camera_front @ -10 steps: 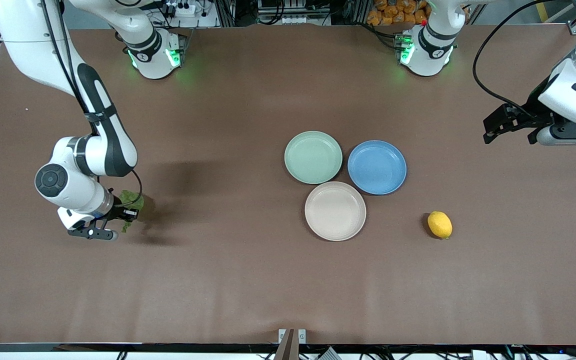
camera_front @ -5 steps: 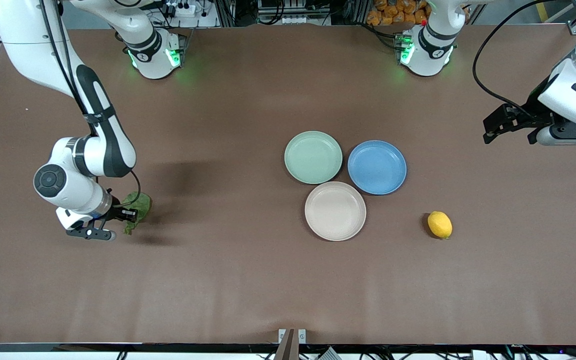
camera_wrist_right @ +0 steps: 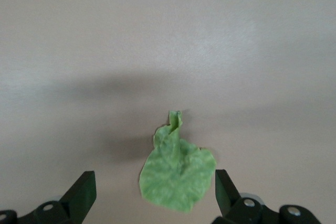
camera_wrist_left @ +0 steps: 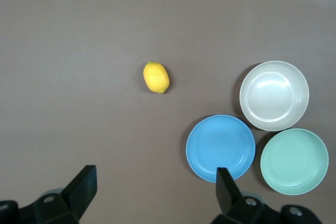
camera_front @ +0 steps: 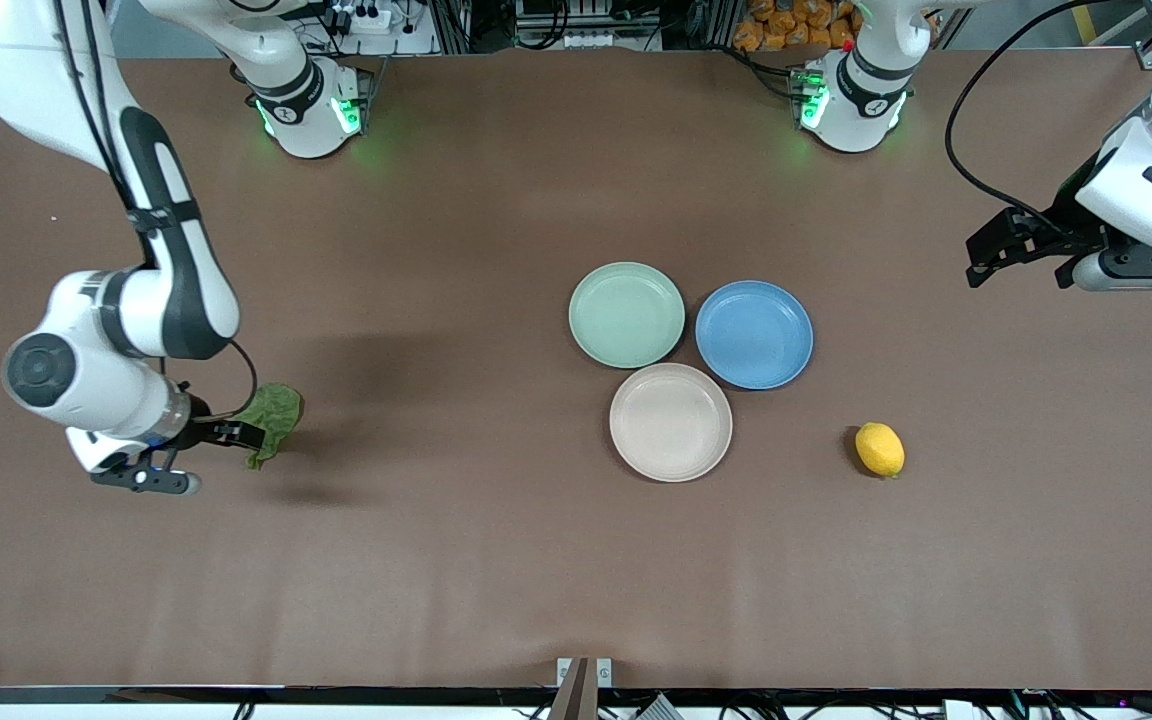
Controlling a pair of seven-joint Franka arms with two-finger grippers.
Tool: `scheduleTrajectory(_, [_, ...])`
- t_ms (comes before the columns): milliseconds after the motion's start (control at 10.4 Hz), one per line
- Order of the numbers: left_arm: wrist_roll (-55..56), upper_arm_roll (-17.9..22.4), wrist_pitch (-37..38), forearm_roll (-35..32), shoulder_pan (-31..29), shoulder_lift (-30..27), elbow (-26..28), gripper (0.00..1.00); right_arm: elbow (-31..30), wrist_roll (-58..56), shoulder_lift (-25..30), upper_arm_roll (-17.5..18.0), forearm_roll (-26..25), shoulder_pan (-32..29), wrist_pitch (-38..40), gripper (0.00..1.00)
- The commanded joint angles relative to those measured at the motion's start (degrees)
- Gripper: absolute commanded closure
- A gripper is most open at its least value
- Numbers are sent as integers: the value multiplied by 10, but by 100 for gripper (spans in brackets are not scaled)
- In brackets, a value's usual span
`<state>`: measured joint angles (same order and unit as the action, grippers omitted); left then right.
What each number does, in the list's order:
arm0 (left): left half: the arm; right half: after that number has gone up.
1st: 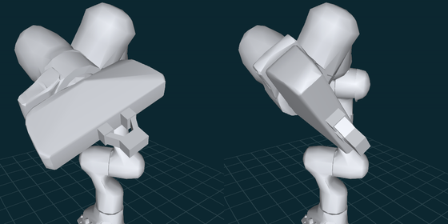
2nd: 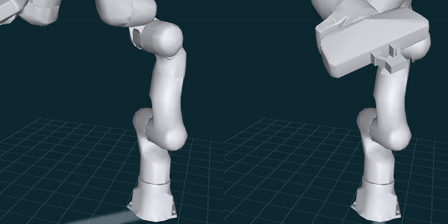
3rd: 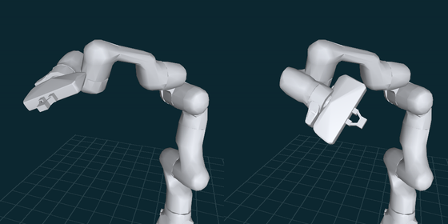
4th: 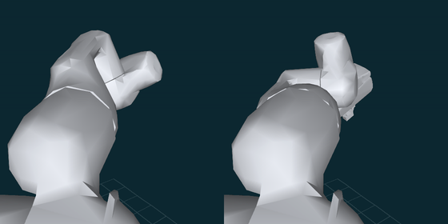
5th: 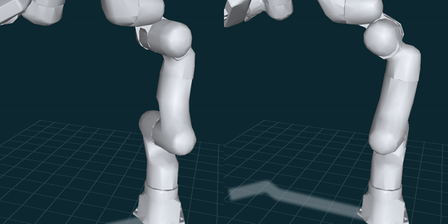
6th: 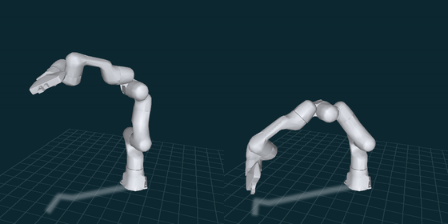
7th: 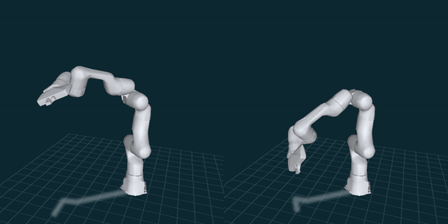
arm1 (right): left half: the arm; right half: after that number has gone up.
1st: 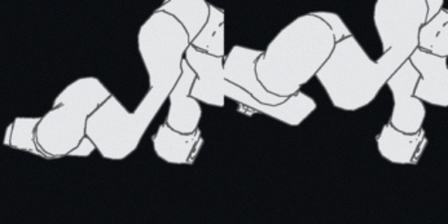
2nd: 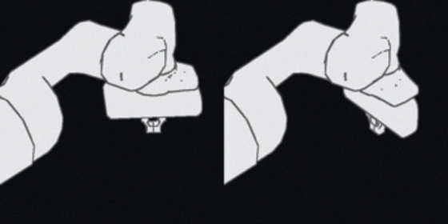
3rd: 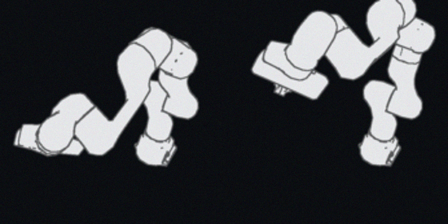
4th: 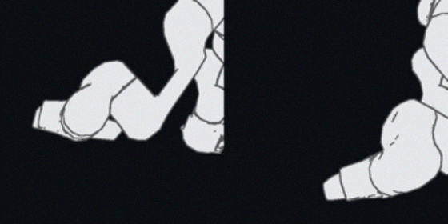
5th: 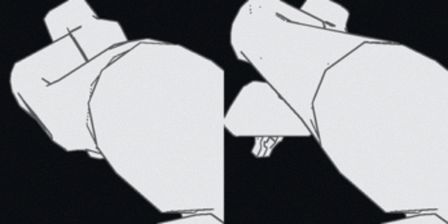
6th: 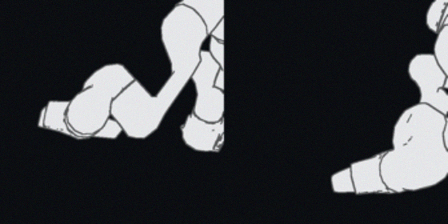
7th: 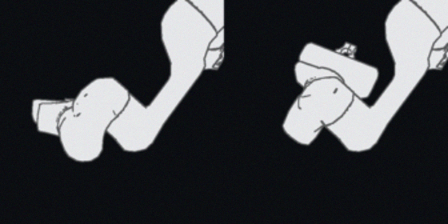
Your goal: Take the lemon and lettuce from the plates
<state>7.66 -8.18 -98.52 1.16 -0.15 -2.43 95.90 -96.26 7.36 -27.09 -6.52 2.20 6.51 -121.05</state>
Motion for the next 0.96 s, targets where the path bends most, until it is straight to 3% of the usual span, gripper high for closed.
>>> scheduleTrajectory(0, [-13, -2, 13, 5, -3, 6, -11, 0, 56, -6, 27, 7, -7, -12, 95, 0])
scheduleTrajectory(481, [-13, -2, 13, 5, -3, 7, -12, 0, 74, -22, 143, 7, -7, -12, 164, 0])
scheduleTrajectory(865, [-11, -2, 13, 5, -3, 8, -12, 0, 138, -74, 168, 6, -7, -35, 238, 0])
